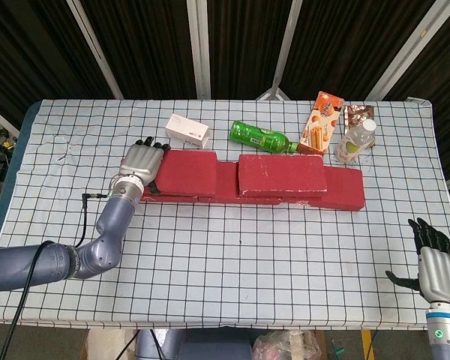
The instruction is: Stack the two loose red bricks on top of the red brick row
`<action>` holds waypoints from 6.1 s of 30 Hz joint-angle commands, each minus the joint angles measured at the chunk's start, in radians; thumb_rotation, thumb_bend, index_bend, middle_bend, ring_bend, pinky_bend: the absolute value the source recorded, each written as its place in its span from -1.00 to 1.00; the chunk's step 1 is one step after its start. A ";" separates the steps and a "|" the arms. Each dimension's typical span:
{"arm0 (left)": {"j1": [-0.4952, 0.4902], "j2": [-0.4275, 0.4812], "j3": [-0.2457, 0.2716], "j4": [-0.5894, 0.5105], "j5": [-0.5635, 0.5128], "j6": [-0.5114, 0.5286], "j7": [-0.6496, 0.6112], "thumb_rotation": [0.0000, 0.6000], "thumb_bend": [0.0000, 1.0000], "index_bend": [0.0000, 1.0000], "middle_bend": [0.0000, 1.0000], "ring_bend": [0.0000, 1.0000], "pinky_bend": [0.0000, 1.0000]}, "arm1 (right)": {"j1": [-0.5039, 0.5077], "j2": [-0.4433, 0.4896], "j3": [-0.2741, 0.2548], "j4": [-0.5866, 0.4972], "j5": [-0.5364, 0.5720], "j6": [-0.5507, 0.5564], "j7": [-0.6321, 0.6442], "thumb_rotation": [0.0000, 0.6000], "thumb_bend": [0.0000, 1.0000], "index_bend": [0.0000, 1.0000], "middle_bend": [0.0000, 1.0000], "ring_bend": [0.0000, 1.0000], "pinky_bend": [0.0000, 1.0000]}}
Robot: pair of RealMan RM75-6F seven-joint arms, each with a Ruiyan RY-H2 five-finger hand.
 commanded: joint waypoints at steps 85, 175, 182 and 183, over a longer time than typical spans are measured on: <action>-0.122 -0.278 -0.118 0.344 -0.271 -0.053 0.261 1.00 -0.93 -0.54 -0.63 -0.89 -0.74 | 0.006 -0.001 0.023 0.026 0.079 -0.015 -0.008 1.00 -0.69 -0.89 -1.00 -1.00 -1.00; 0.195 0.197 -0.092 -0.143 0.009 0.030 0.086 1.00 -1.00 -0.77 -0.71 -1.00 -0.63 | 0.010 -0.002 0.018 0.016 0.093 -0.017 -0.027 1.00 -0.69 -0.89 -1.00 -1.00 -1.00; 0.204 0.149 -0.042 -0.069 0.051 -0.035 0.049 1.00 -1.00 -0.67 -0.61 -0.98 -0.59 | 0.013 -0.007 0.016 0.016 0.094 -0.018 -0.036 1.00 -0.69 -0.89 -1.00 -1.00 -1.00; 0.202 0.137 -0.036 -0.055 0.051 -0.043 0.046 1.00 -1.00 -0.67 -0.61 -0.98 -0.59 | 0.014 -0.008 0.016 0.017 0.094 -0.019 -0.037 1.00 -0.69 -0.89 -1.00 -1.00 -1.00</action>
